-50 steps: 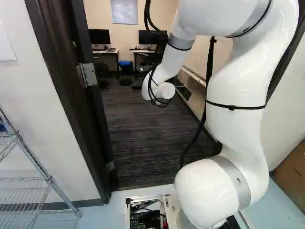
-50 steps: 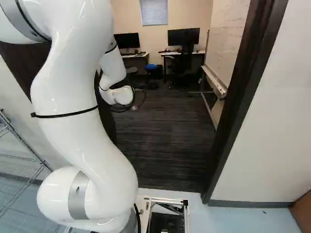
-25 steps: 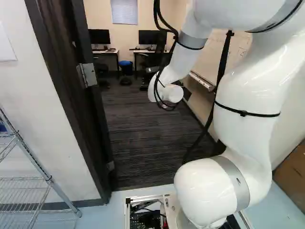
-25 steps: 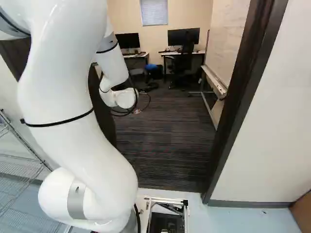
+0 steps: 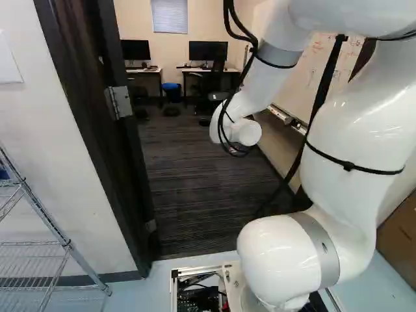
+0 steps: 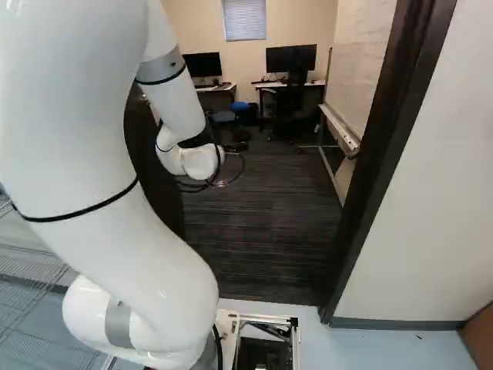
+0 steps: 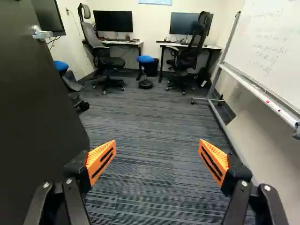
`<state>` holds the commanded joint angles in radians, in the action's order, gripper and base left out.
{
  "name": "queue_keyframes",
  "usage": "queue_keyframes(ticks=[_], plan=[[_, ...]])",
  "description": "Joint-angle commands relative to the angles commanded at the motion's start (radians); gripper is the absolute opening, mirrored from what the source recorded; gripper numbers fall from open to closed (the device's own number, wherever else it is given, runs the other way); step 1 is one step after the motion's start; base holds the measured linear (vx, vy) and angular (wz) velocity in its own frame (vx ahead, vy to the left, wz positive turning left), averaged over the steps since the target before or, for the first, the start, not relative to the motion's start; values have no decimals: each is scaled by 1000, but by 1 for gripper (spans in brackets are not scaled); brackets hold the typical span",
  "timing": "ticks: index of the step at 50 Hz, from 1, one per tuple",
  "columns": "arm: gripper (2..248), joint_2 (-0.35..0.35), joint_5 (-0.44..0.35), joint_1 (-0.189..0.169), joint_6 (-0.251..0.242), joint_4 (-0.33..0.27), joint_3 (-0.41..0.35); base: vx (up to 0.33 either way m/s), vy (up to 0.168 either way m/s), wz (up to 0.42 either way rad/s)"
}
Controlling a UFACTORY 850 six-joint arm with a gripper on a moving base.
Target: Open the door and move inside
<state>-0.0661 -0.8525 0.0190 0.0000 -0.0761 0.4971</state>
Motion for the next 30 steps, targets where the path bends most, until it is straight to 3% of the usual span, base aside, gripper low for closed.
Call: queue_keyframes(ticks=[13,30], plan=[[247,54,0,-29,0,0,-56,0,0,0],[247,66,0,-32,0,2,-69,0,0,0]])
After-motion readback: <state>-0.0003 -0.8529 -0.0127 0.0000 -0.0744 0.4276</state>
